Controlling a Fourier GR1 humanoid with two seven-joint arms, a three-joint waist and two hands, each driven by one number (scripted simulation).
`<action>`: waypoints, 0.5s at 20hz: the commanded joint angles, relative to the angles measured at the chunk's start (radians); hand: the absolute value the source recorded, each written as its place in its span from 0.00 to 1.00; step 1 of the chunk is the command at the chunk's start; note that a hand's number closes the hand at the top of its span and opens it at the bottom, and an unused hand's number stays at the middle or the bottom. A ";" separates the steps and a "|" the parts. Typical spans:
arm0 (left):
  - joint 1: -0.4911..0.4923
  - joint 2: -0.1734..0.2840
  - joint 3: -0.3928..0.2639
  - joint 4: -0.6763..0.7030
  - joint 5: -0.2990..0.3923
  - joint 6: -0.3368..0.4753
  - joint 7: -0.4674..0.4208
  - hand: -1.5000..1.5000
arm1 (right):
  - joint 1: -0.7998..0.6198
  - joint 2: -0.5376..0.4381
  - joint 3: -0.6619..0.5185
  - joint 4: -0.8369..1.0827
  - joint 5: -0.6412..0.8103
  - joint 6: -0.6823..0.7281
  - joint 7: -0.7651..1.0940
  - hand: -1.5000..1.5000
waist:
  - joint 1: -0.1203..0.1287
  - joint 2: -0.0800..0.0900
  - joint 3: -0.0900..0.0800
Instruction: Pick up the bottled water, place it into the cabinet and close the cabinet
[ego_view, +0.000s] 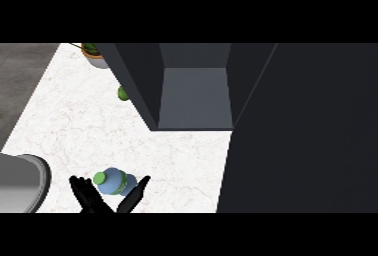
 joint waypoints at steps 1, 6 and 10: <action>-0.070 0.000 -0.005 0.143 0.126 -0.102 -0.133 0.00 | -0.036 0.016 0.035 -0.103 0.123 -0.021 0.112 0.00 | -0.002 0.001 -0.001; -0.097 0.000 0.005 0.198 0.199 -0.192 -0.220 1.00 | 0.013 -0.040 0.026 -0.097 0.084 -0.007 0.054 0.00 | -0.004 0.001 0.001; -0.114 0.000 0.030 0.165 0.154 -0.192 -0.177 1.00 | -0.003 -0.015 0.043 -0.115 0.093 -0.038 0.070 0.00 | -0.002 0.000 0.002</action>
